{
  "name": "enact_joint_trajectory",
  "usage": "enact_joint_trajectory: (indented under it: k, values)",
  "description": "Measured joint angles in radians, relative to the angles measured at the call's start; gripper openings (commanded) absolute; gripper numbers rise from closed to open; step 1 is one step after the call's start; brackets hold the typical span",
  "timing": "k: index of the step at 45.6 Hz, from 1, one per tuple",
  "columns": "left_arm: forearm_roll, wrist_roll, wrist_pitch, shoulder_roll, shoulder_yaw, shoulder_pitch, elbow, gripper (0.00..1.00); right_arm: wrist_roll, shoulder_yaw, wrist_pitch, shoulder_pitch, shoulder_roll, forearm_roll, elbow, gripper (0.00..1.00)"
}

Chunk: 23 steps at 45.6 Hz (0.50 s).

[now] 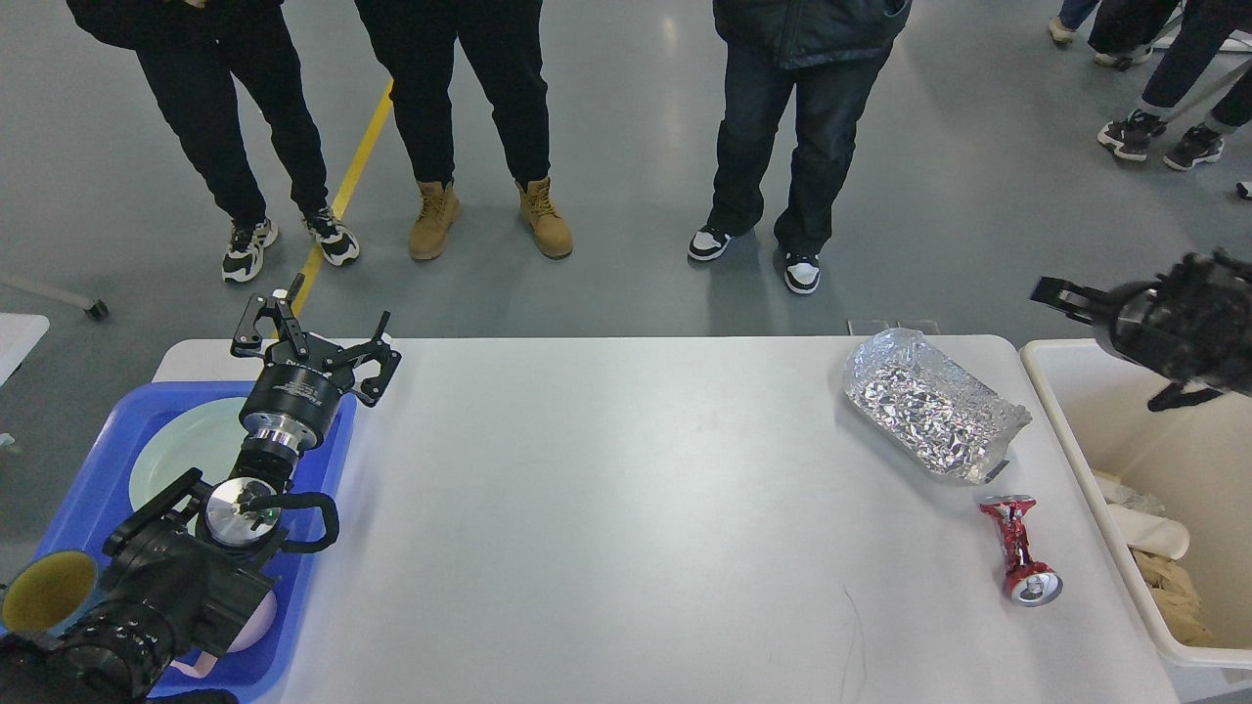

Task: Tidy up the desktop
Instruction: 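Raise the right gripper and move it over the foil wrap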

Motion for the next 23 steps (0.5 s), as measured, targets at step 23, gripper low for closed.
enact_joint_trajectory:
  k: [23]
  values:
    - [0.0, -0.001, 0.0, 0.0, 0.0, 0.0, 0.0, 0.96, 0.003, -0.061, 0.543, 0.594, 0.09, 0.004, 0.464, 1.0]
